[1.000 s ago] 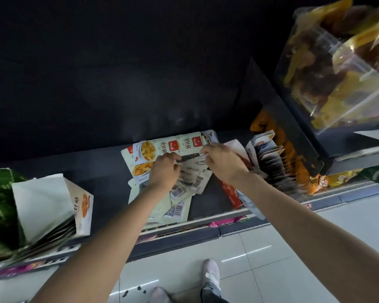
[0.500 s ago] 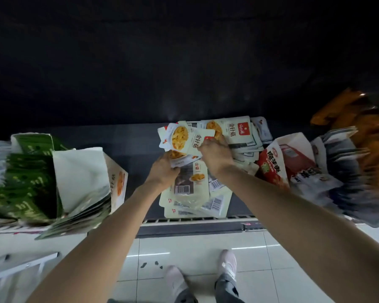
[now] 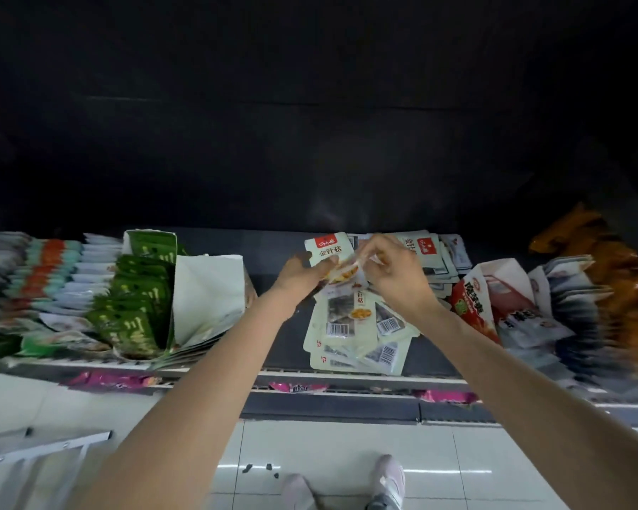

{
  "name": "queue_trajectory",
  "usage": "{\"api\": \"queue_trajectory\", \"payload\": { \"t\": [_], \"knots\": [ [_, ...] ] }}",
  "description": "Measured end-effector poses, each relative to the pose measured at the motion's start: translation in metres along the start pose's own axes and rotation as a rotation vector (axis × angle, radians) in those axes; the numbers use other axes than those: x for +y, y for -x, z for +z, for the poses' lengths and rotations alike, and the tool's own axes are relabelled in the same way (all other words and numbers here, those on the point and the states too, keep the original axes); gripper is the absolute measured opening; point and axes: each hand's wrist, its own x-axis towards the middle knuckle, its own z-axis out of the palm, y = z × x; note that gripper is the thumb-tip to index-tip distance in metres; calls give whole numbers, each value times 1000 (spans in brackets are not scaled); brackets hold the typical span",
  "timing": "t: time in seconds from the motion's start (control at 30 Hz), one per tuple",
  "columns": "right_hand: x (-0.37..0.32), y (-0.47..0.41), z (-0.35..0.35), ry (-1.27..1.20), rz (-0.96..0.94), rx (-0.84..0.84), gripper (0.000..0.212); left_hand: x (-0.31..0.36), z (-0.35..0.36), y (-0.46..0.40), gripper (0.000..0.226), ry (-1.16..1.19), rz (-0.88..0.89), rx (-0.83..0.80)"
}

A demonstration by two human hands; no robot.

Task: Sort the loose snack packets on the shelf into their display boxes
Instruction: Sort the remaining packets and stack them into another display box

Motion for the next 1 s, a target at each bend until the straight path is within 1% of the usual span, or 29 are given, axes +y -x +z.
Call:
{"api": "queue_trajectory", "payload": {
  "t": [0.07,0.1,0.13,0.2,0.27,0.3,0.33,0.37,0.4,0.43,0.5,0.53,0.63,0.77,0.83,0.87,0.93,0.97,1.0],
  "knots": [
    [-24,-5,5,4,-3,42,14,4,-12,11,47,70,12,-146],
    [-34,-7,8,30,-4,64,17,5,-17,16,45,93,24,-199],
    [-46,-9,12,43,6,78,19,5,-23,20,42,100,43,-218],
    [-64,-14,17,18,46,96,22,2,-36,27,30,118,128,-153],
    [-78,-19,18,-69,110,88,53,-1,-55,31,7,160,265,12],
    [-85,-21,19,-110,138,73,65,-3,-67,35,9,170,335,87],
    [-93,-21,19,-129,163,43,66,-5,-79,37,15,153,393,140],
    [-99,-21,22,-123,168,3,58,-7,-91,42,18,118,442,188],
    [-106,-20,27,-95,160,-47,46,-9,-103,46,18,82,487,235],
    [-112,-17,34,-82,144,-90,34,-12,-113,52,15,34,519,280],
    [-124,-11,53,-132,127,-122,23,-21,-132,60,6,-93,547,373],
    [-126,-9,63,-157,121,-127,21,-28,-141,63,5,-152,547,404],
    [-127,-5,94,-188,91,-152,20,-48,-161,67,17,-267,496,432],
    [-123,-1,124,-165,44,-168,21,-66,-180,68,23,-371,442,469],
    [-121,-2,134,-96,9,-211,21,-70,-187,70,24,-436,396,426],
    [-120,-2,138,-9,-20,-257,19,-72,-188,70,24,-456,377,381],
    [-116,-3,145,185,-55,-410,18,-73,-189,72,24,-450,369,280],
    [-115,-2,148,220,-53,-493,20,-73,-189,73,25,-430,379,235],
    [-112,-2,149,203,-33,-559,25,-73,-187,75,25,-401,390,196]
  ]
}}
